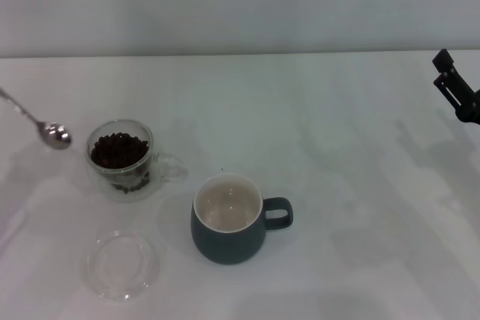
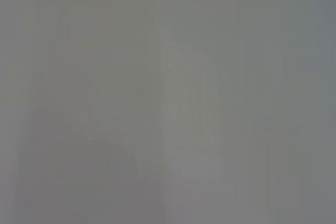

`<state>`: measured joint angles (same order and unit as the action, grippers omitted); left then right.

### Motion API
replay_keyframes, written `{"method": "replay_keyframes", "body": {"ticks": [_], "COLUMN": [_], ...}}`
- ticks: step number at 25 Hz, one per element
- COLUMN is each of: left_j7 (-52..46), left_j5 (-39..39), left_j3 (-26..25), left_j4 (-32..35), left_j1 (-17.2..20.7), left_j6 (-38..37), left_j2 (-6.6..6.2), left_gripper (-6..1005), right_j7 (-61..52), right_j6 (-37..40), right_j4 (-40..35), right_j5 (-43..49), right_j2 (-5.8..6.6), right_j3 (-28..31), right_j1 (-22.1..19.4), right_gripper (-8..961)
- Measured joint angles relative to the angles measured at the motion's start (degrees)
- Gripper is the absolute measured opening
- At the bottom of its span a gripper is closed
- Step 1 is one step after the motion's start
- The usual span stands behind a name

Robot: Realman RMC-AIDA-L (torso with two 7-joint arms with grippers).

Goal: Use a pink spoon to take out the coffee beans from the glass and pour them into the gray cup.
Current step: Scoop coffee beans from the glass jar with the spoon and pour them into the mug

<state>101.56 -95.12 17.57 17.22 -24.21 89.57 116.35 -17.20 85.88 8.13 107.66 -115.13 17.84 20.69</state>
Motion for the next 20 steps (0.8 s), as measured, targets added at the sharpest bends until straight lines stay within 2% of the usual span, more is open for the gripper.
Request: {"method": "replay_keyframes", "body": {"ticks": [5, 13, 20], "left_j7": [4.6, 9.9, 16.1], "left_j5": [1.1, 3.4, 3.6], "left_j3": [0.2, 0.3, 0.3], "left_j4": [-0.1, -1.3, -3.2], "left_j1": [-2.8, -4.9, -6.5], "left_j6": [-3.3, -10.1, -12.0], "left_j2": [1.68, 2.22, 2.35], "left_gripper": [138, 137, 137], "right_j7": [0.2, 0.2, 0.2], "right_j6": [-0.6, -2.9, -4.1], "right_j4": [0.0, -0.8, -1.5], "right_j5": [0.0, -0.1, -0.1], "right_j2": [-0.05, -0.09, -0.06], "right_j3": [1.0, 3.2, 4.1], "right_j1": [1.0, 3.0, 4.6], "right_gripper": [871, 871, 871]}}
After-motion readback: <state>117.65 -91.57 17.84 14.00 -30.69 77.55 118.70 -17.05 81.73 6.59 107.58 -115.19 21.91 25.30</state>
